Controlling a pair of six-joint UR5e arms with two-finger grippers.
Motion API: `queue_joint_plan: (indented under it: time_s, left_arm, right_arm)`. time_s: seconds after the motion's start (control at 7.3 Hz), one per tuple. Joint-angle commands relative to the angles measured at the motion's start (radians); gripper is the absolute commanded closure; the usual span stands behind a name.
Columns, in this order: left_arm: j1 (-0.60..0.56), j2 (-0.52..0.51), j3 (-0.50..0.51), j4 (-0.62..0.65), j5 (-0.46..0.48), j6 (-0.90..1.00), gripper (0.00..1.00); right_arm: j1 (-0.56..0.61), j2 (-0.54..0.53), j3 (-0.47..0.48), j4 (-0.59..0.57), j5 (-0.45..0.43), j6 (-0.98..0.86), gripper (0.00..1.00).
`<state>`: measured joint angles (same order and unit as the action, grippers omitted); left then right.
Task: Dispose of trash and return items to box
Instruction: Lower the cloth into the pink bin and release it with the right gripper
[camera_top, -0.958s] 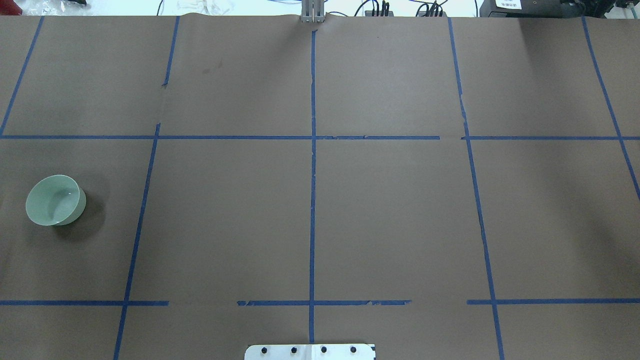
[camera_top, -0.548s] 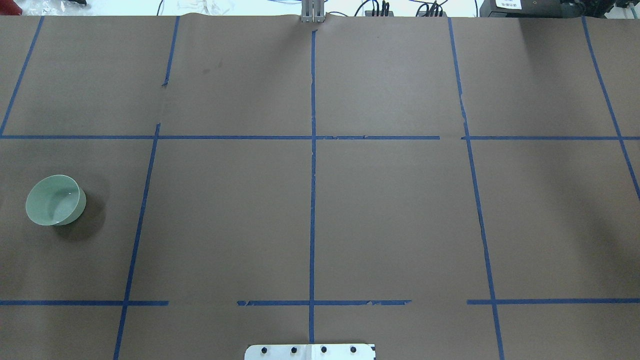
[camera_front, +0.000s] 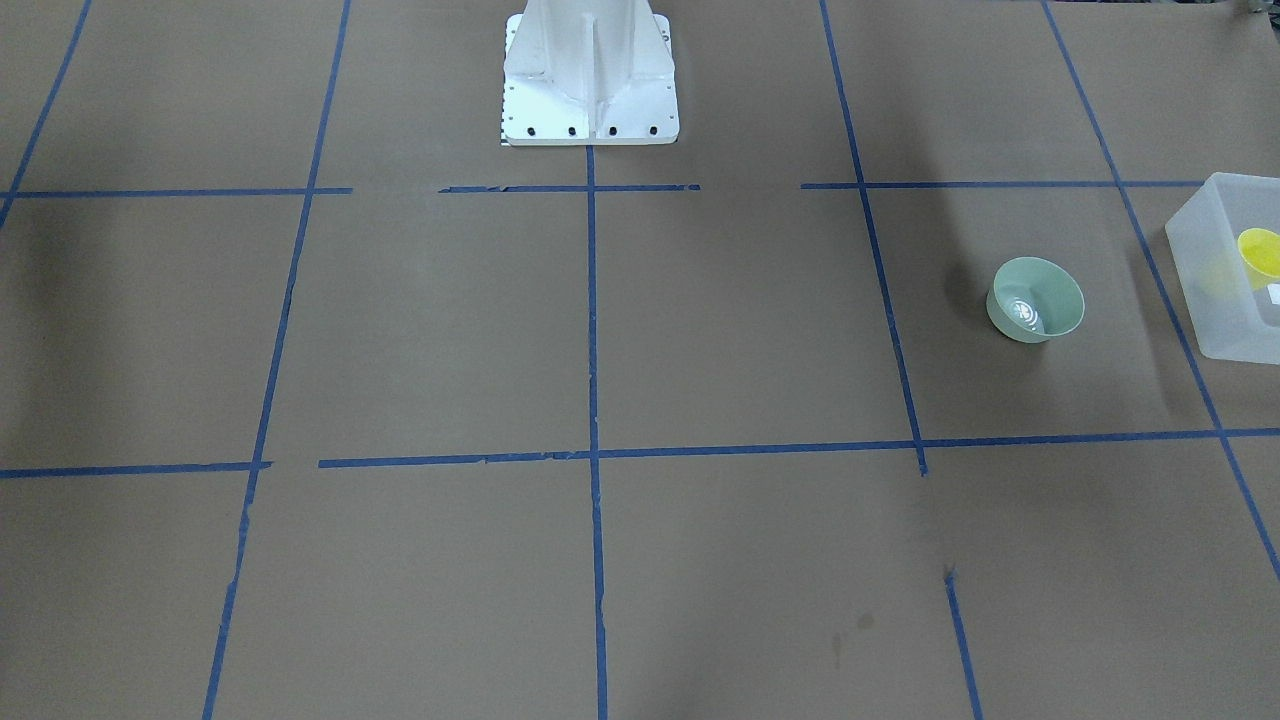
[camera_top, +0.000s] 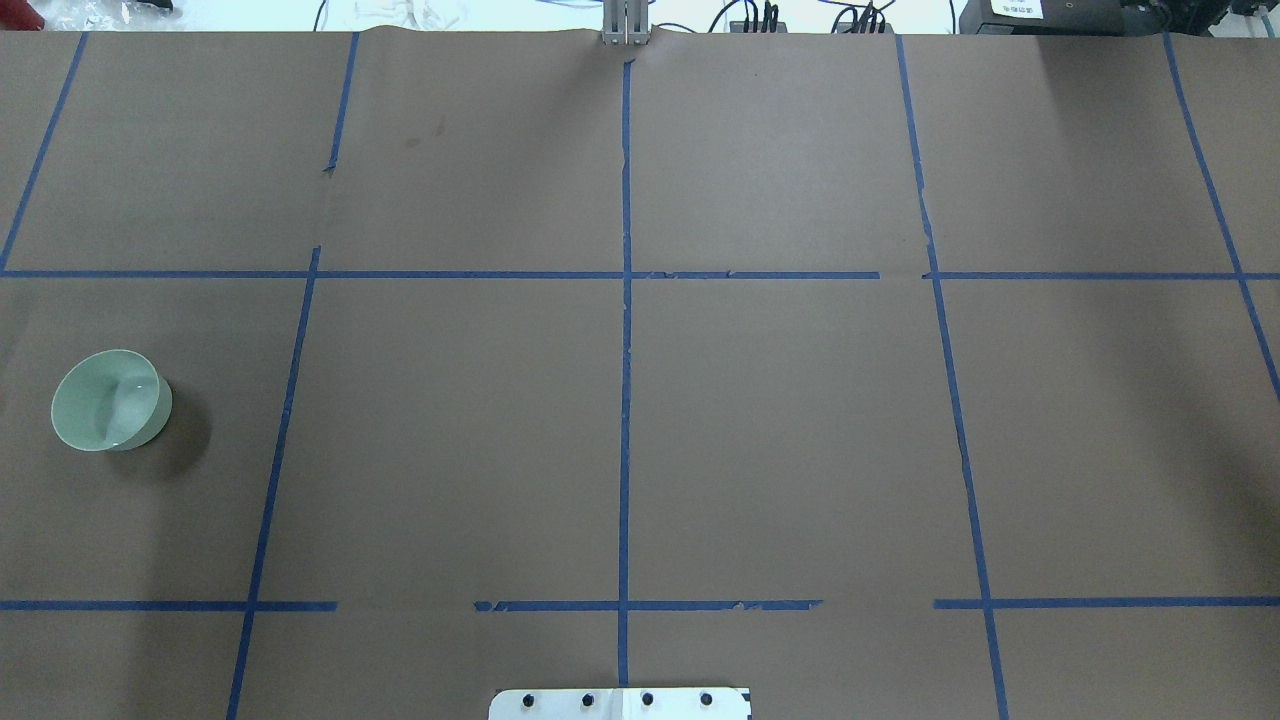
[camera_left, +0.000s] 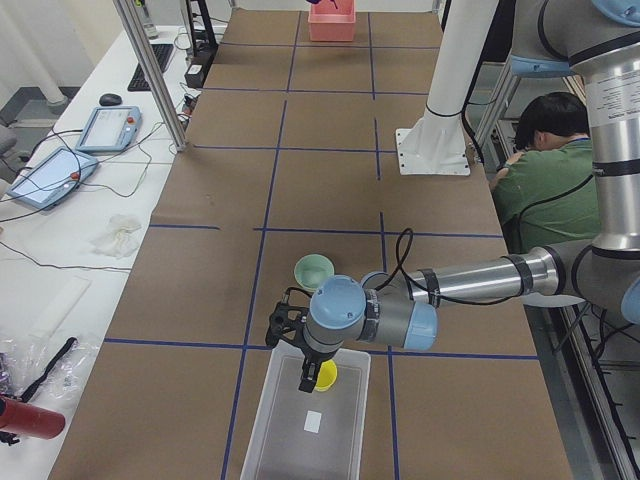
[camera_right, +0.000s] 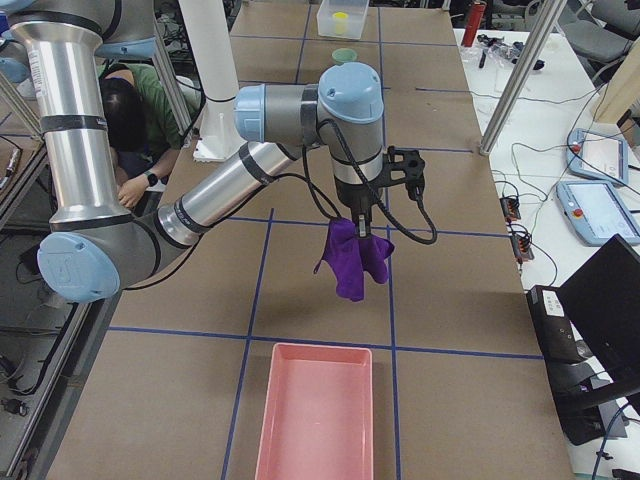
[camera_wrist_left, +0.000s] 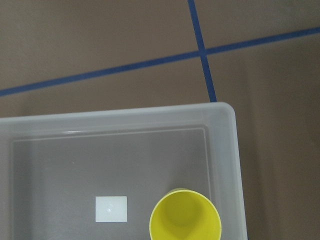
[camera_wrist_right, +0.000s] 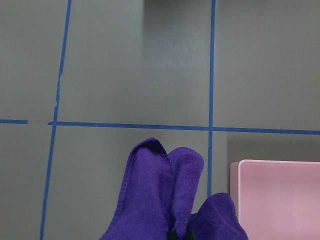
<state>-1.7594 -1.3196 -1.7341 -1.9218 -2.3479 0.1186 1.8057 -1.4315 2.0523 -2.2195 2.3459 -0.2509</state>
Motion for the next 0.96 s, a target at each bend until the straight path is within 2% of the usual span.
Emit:
queue_joint_plan:
  time_s: [0.0, 0.14, 0.27, 0.41, 0.68, 0.82]
  left_arm:
    - [-0.081, -0.038, -0.082, -0.003, 0.022, -0.04, 0.0]
    - [-0.056, -0.062, -0.087, -0.006, 0.012, -0.142, 0.0]
    - [0.025, -0.073, -0.099, -0.009, 0.012, -0.208, 0.0]
    - [0.099, -0.075, -0.101, -0.072, 0.012, -0.312, 0.0]
    - [0.277, -0.067, -0.101, -0.19, 0.013, -0.549, 0.0]
    - [0.316, -0.058, -0.097, -0.238, 0.012, -0.595, 0.0]
  right_arm:
    - [0.07, 0.003, -0.168, 0.026, -0.059, -0.21, 1.0]
    - [0.102, -0.003, -0.267, 0.102, -0.059, -0.243, 1.0]
    - [0.11, -0.024, -0.353, 0.209, -0.059, -0.249, 1.0]
    - [0.11, -0.052, -0.435, 0.35, -0.059, -0.248, 1.0]
    - [0.11, -0.105, -0.506, 0.484, -0.06, -0.245, 1.0]
    - [0.11, -0.118, -0.512, 0.497, -0.062, -0.239, 0.84]
